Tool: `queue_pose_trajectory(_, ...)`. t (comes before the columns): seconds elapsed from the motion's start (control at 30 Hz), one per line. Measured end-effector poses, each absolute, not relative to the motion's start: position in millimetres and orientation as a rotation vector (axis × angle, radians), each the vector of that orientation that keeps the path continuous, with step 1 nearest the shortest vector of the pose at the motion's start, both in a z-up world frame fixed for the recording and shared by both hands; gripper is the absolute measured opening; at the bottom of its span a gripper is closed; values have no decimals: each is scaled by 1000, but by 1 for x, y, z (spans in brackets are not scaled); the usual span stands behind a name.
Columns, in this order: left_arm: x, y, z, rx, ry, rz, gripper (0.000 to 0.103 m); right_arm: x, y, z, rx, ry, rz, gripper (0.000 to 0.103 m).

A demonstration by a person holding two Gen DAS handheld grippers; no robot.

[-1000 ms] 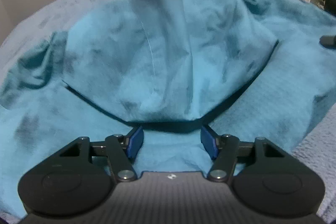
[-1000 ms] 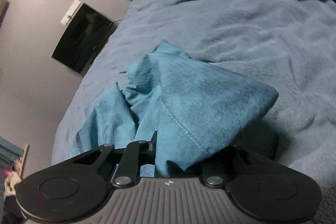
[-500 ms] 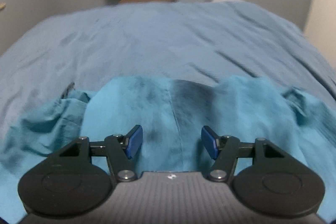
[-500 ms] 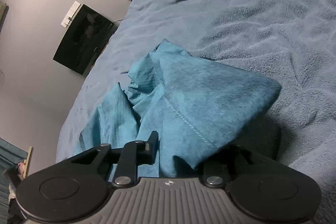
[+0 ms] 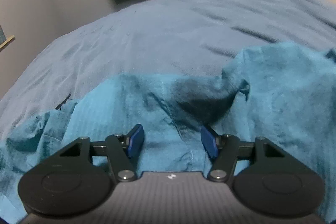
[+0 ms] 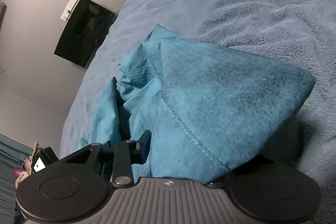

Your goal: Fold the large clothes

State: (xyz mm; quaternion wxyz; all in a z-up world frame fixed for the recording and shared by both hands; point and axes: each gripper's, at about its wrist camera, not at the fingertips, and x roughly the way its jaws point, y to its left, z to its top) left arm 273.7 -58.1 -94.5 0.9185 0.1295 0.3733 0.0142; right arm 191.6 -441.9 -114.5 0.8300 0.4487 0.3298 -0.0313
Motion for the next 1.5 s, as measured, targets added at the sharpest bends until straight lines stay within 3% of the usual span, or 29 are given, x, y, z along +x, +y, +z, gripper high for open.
queue_pose_trajectory(0.27,209,-35,-58,92,835,-141,61,189,-442,-113,958,689,-55,42)
queue_pose_trajectory(0.47,206,-55,-91,206,957,-194,61,189,-445,-114,950,688,-52,42)
queue_pose_trajectory(0.7,143,-32,-42,177,1006,-287,61,182,-445,-112,938,669,-40,42)
queue_pose_trajectory(0.97,100,-40,-72,181,1070,-319,61,171,-441,-103,904,646,-36,42)
queue_pose_trajectory(1.2,90,-42,-75,198,1007,-282,65,157,-431,-87,810,604,-21,41)
queue_pose_trajectory(1.5,76,15,-1,271,902,-191,76,154,-433,-85,783,620,-63,36)
